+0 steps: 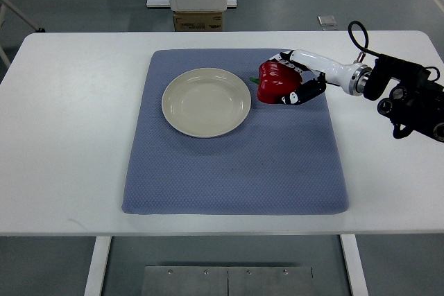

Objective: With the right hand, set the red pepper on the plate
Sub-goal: 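Lift the pepper and carry it over the cream plate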

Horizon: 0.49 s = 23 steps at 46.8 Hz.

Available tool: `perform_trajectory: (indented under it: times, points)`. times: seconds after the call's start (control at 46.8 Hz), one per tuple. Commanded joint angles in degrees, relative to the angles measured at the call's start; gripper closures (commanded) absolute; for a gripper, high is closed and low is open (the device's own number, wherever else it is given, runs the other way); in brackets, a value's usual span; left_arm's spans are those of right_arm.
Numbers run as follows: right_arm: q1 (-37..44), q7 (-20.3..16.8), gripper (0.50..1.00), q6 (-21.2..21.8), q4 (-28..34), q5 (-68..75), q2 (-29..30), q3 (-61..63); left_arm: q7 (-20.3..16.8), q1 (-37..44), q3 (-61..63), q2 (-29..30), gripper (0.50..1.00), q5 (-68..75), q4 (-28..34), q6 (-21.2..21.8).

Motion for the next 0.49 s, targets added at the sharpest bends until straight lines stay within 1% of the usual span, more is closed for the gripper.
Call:
perform_trajectory:
  times: [0.0, 0.47]
  points:
    - [0.46, -0.78, 1.000, 0.00, 0.00, 0.01, 1.18, -0.13, 0.00, 0.00, 0.00, 0.00, 0.500, 0.00, 0.00, 0.00]
    - [3.18, -6.06, 1.000, 0.00, -1.75, 1.77, 9.26, 0.04, 0.00, 0.00, 0.00, 0.00, 0.500, 0.00, 0.00, 0.00]
